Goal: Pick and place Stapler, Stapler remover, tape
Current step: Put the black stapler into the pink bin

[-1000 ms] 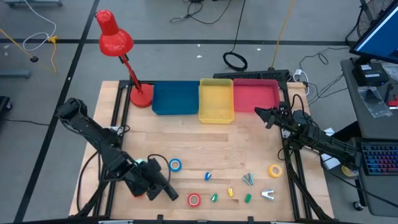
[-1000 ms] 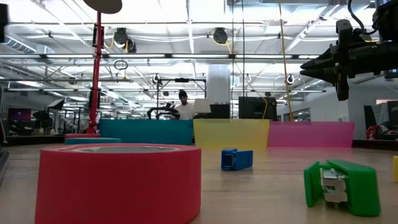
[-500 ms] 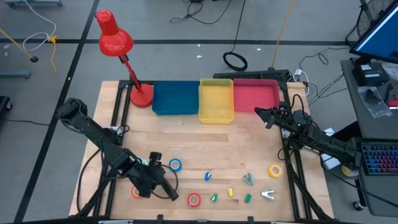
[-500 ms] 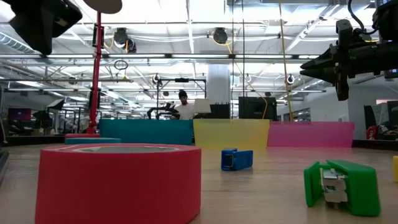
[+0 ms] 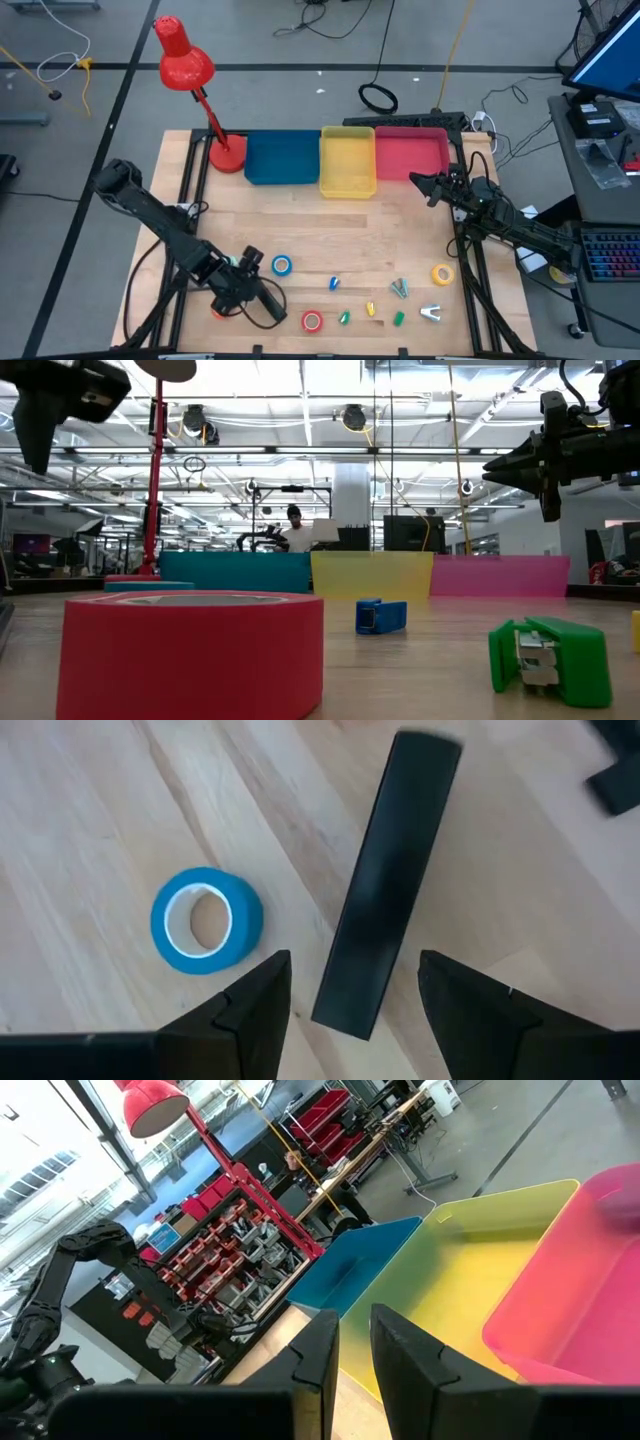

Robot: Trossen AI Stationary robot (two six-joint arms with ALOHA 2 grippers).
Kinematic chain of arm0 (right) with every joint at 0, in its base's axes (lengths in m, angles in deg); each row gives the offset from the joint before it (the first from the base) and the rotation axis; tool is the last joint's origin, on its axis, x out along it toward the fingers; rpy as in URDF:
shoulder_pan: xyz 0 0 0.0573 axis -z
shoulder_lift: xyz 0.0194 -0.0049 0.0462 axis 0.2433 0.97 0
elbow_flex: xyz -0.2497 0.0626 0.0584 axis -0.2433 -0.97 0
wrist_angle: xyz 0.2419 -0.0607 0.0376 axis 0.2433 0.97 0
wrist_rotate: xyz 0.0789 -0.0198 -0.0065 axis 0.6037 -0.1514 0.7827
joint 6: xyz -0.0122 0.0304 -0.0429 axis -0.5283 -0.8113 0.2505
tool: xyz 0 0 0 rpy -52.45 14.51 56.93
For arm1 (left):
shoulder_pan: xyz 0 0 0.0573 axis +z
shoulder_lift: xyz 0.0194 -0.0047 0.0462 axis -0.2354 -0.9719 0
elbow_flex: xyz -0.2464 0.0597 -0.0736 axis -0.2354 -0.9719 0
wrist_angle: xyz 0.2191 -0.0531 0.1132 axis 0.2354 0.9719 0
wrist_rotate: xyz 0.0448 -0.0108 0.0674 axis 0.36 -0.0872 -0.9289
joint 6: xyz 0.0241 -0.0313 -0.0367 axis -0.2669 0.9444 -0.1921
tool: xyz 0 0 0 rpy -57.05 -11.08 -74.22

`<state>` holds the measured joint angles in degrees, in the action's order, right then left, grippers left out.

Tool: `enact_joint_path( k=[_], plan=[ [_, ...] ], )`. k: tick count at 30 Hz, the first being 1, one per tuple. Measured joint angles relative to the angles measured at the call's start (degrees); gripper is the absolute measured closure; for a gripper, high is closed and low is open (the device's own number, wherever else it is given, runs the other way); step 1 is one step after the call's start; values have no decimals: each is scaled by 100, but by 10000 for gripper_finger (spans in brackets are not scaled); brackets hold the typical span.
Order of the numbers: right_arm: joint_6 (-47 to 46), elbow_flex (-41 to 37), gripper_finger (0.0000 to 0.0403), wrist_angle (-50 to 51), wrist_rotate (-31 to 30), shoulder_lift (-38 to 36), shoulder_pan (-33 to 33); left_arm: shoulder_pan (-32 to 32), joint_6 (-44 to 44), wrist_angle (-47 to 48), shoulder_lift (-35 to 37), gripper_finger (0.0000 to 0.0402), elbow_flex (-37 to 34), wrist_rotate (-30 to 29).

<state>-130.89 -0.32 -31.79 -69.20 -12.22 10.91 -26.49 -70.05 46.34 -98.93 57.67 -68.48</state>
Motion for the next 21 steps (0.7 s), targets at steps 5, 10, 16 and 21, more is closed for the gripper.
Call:
enact_joint_path(
  k=[5, 10, 16, 21],
  plan=[
    [0, 0, 348, 1, 0, -1, 2, 3, -15, 3, -423, 183, -1, 9],
    [0, 0, 348, 0, 0, -1, 2, 1, 7, -1, -773, 183, -3, -20],
    [0, 0, 348, 0, 0, -2, 2, 1, -177, -3, -1139, 183, -3, -37],
    [0, 0, 348, 0, 0, 0, 2, 1, -194, 1, -1434, 183, -3, -34]
  ],
)
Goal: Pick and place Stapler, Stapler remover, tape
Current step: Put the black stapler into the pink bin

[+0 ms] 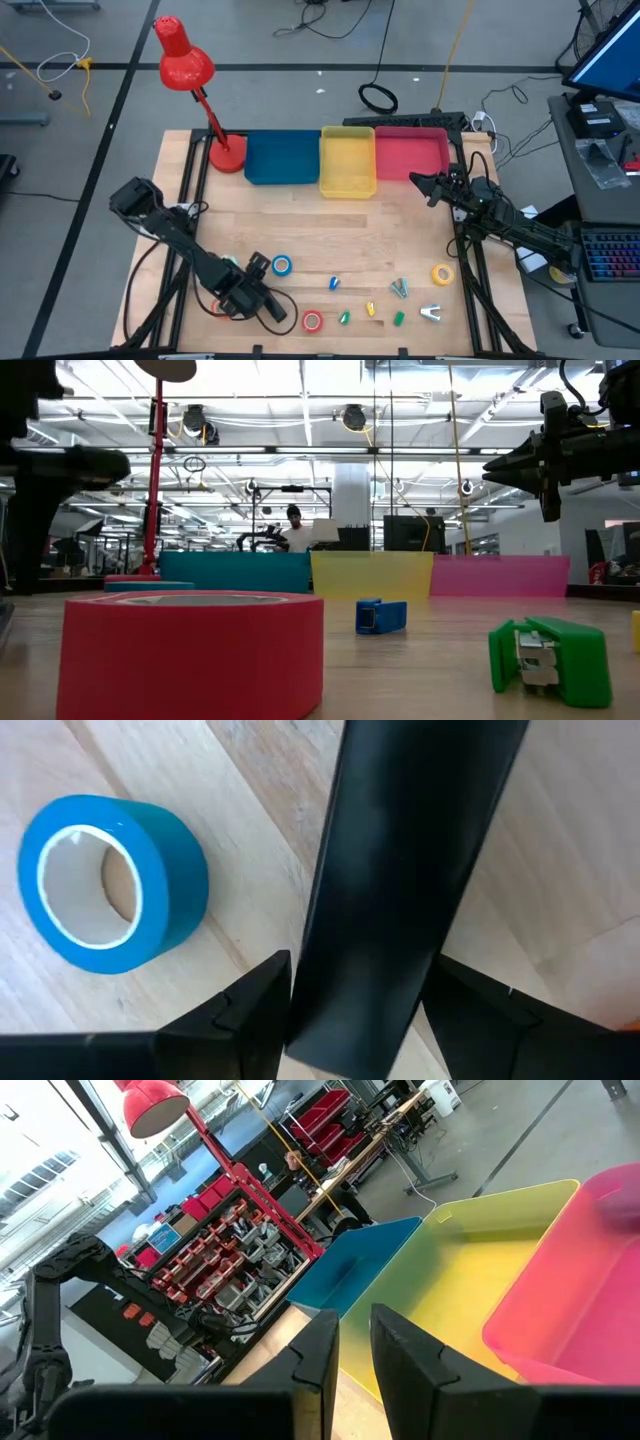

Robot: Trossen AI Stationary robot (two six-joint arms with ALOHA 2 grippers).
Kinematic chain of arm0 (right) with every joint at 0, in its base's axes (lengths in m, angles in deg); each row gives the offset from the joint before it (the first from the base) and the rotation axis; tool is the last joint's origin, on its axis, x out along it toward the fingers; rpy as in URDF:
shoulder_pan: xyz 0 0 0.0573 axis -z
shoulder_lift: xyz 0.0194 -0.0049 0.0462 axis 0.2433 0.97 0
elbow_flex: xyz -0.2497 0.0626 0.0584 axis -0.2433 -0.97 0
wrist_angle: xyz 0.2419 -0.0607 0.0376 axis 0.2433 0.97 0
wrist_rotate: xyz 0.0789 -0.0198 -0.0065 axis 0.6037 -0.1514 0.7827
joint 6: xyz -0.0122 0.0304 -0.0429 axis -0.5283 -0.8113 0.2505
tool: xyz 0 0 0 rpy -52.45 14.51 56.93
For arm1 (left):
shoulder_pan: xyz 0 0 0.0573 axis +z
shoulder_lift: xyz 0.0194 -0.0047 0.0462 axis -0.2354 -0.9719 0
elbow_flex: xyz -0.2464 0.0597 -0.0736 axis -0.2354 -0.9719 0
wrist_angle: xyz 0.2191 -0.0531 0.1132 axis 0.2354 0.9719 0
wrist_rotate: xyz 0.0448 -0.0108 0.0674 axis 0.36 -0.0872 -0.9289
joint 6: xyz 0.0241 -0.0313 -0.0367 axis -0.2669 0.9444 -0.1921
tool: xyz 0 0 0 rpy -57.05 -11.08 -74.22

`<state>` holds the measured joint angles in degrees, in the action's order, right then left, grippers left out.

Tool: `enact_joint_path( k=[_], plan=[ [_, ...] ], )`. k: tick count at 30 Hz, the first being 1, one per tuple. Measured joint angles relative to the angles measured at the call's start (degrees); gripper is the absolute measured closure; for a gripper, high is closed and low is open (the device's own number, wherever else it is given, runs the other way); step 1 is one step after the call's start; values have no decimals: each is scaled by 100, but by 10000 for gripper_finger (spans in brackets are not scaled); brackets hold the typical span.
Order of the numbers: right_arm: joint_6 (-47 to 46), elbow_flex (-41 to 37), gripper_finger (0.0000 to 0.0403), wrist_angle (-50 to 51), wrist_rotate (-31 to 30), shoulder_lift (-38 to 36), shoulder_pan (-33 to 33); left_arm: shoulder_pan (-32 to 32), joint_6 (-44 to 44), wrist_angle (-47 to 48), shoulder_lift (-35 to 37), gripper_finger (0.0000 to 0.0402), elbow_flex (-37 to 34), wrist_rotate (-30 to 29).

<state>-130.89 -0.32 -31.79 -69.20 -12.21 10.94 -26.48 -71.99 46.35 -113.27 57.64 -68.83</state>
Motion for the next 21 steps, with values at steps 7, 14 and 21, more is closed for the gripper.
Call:
enact_joint_path(
  k=[7, 14, 21],
  plan=[
    [-2, 0, 348, 0, 2, -1, 0, 0, -84, 15, -11, 229, 11, 3],
    [-574, 0, 348, -2, 13, 0, 0, 86, 36, 49, 68, 264, 9, 250],
    [-890, 0, 348, -379, 423, 0, 0, 303, 268, 141, 521, 264, 245, 579]
  ],
)
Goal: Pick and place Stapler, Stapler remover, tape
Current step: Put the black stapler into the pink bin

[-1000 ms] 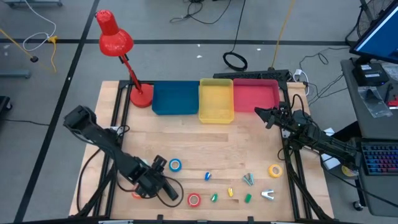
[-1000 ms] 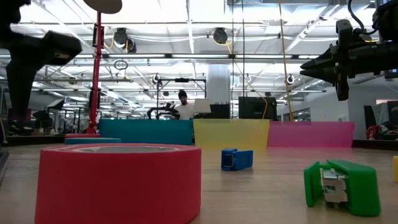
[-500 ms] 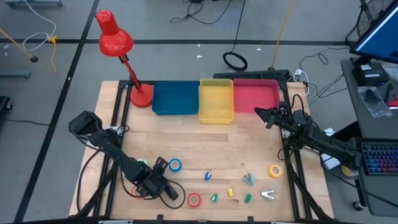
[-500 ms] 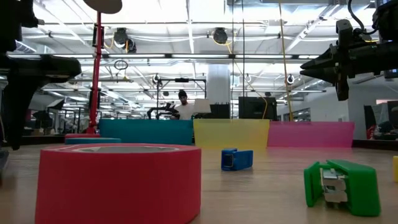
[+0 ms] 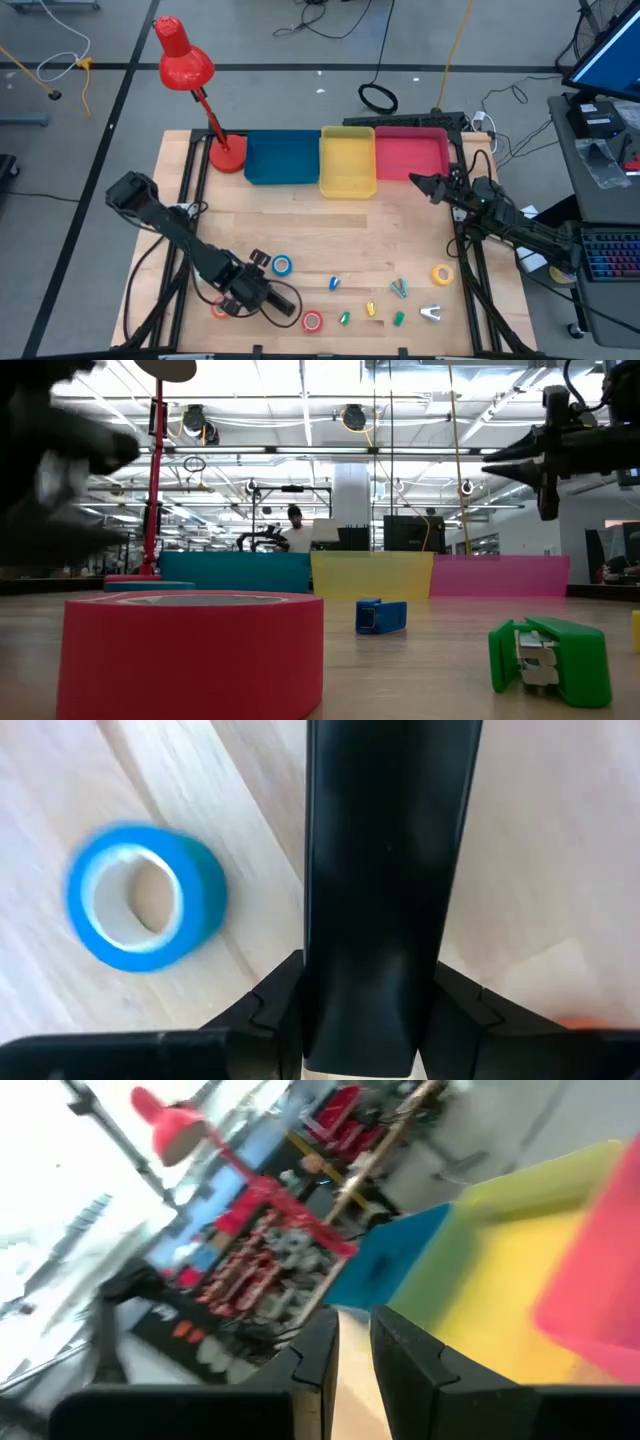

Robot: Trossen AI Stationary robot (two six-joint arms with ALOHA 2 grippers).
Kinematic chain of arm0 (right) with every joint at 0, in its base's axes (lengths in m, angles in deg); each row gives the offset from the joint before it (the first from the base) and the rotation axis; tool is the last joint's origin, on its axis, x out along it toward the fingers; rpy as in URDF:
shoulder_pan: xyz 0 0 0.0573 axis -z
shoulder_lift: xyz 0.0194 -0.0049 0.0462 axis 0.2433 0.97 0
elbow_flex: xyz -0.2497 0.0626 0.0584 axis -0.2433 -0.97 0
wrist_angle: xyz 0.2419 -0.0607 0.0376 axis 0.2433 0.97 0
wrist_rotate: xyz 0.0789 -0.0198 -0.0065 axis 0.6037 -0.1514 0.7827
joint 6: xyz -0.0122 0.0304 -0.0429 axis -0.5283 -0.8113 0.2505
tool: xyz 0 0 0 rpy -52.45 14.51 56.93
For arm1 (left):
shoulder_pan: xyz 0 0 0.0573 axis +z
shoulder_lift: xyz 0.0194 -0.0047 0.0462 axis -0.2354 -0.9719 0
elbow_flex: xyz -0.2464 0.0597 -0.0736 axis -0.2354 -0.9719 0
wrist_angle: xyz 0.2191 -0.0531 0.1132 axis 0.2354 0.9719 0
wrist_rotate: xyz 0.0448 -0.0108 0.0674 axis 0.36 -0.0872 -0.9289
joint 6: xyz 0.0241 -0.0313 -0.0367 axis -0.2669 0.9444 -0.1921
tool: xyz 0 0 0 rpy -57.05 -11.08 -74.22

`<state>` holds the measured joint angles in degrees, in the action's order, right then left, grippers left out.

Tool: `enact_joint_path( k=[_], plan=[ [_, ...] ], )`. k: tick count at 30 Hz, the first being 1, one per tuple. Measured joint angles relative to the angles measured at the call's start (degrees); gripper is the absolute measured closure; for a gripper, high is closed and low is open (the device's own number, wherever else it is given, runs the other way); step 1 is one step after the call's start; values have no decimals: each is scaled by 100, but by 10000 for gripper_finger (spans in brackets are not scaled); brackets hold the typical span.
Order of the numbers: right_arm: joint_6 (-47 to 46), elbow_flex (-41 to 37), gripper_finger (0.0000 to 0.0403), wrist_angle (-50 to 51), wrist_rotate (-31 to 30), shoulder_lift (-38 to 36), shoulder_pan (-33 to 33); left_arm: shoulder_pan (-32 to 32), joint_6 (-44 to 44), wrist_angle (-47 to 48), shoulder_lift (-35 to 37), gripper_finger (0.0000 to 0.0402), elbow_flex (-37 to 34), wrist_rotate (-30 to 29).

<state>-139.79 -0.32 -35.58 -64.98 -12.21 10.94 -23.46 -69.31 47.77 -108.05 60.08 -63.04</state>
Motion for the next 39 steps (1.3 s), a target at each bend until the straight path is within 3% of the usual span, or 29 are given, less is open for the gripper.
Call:
enact_joint_path(
  k=[6, 9, 16, 20, 25, 31, 34, 39],
  plan=[
    [516, 0, 348, -1075, 604, 79, -2, 173, -26, 194, 635, 264, 477, -6],
    [816, 0, 349, -1493, 652, 264, -34, 347, -15, 213, 850, 264, 795, -285],
    [1343, 44, 349, -2679, 650, 1274, -469, 992, -148, 435, 828, 264, 1584, -1143],
    [1931, 462, 349, -2895, 650, 2050, -854, 1493, -446, 466, 672, 264, 1792, -1456],
    [3242, 1579, 349, -2656, 673, 3143, -1388, 2106, -956, 466, 330, 264, 2010, -1542],
    [4912, 3074, 349, -947, 804, 4374, -1830, 2614, -1156, 501, -5, 264, 2258, -1905],
    [5485, 3509, 349, -371, 792, 4898, -1931, 2748, -1265, 495, -78, 264, 2325, -2051],
    [5904, 3911, 346, -250, 723, 5599, -1967, 2844, -961, 566, -70, 264, 2335, -2019]
  ],
)
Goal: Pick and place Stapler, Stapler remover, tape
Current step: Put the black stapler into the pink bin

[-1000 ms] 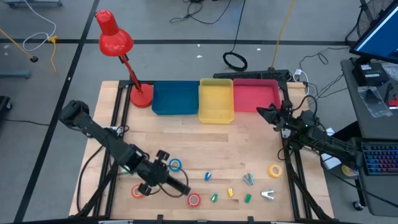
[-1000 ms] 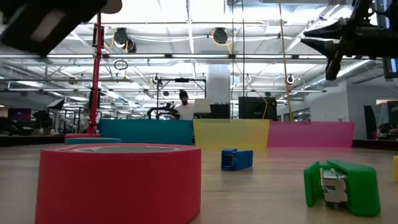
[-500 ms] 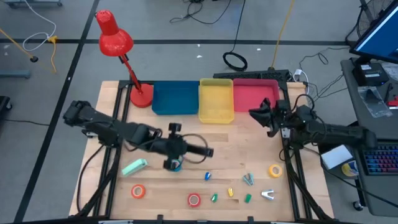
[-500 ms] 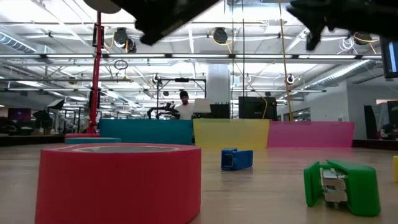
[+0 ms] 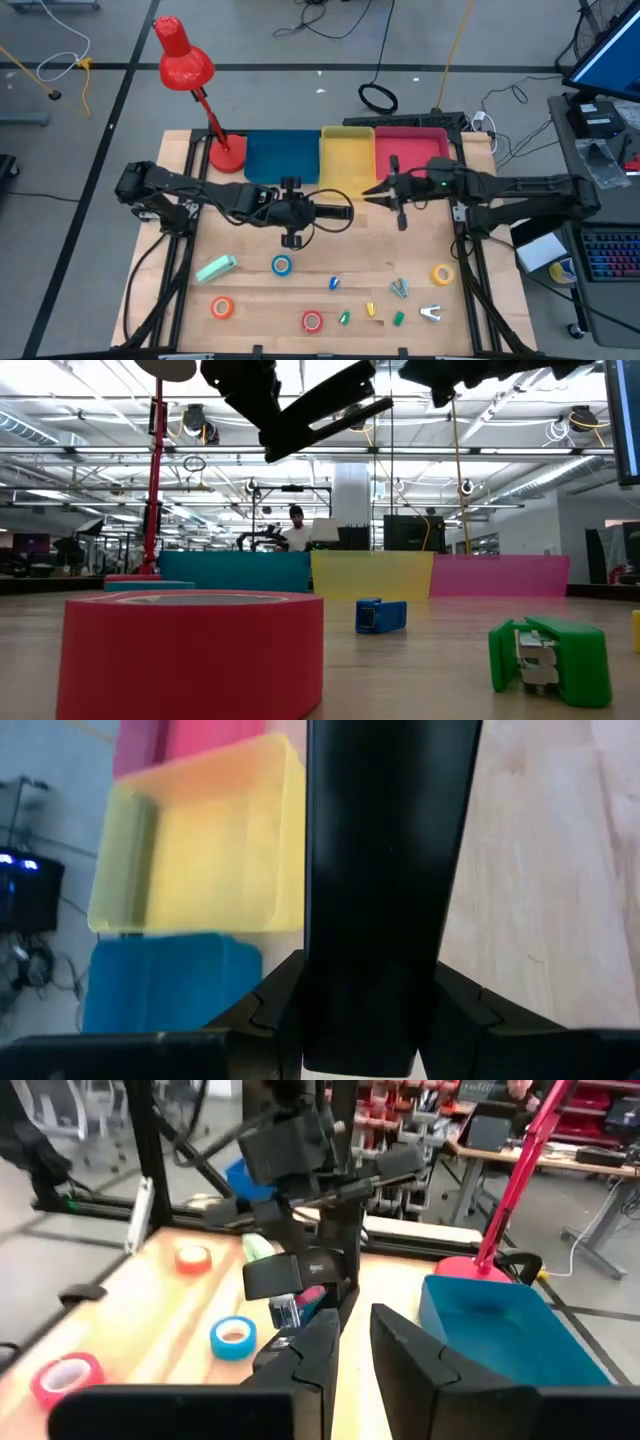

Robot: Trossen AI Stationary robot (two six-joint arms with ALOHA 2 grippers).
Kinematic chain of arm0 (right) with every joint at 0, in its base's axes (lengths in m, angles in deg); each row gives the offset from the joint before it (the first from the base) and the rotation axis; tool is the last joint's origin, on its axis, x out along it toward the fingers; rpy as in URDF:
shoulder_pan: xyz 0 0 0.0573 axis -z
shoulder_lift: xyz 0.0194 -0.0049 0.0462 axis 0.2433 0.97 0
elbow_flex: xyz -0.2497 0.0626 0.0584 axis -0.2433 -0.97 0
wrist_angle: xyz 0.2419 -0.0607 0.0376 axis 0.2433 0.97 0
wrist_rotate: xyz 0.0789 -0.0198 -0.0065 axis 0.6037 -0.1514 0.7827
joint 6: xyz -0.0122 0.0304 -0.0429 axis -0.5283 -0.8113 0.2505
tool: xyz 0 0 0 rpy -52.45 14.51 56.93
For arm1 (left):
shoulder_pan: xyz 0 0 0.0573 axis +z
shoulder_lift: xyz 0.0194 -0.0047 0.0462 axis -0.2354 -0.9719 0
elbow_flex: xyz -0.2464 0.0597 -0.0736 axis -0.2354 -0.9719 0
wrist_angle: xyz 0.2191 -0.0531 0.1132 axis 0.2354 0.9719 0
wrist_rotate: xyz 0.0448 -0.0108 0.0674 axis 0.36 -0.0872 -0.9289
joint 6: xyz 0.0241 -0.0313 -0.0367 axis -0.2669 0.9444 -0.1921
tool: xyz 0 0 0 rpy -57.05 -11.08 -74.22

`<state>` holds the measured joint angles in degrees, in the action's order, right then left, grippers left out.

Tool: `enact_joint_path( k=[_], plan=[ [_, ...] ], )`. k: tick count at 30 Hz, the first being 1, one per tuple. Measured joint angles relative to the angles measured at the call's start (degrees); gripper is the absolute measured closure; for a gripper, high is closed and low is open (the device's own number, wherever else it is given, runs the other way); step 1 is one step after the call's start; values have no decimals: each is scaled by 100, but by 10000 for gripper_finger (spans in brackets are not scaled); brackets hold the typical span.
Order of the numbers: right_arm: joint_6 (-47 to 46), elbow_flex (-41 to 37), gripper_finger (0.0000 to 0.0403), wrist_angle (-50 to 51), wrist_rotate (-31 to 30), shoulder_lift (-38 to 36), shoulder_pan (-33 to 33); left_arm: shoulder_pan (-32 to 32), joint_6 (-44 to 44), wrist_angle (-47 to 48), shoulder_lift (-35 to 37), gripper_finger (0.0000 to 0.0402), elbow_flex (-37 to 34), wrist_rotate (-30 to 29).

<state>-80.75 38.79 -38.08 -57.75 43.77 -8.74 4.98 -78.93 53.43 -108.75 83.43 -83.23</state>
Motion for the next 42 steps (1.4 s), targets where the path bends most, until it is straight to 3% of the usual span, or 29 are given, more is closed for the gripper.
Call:
enact_joint_path(
  k=[6, 11, 23, 36, 42],
  plan=[
    [294, 318, 320, -23, -421, 450, -52, 9, 640, 475, 0, 264, 0, 179],
    [297, 404, 269, -205, -418, 718, -210, 62, 1171, 601, 0, 264, 0, 253],
    [154, 401, 156, -963, -576, 1426, -509, 187, 1248, 505, 0, 264, 0, 548],
    [154, 409, 128, -1180, -575, 2027, -481, 180, 1226, 477, 2, 264, 0, 551],
    [288, 793, 130, -1210, -575, 2271, -479, 178, 1243, 477, 2, 264, 0, 553]
  ],
)
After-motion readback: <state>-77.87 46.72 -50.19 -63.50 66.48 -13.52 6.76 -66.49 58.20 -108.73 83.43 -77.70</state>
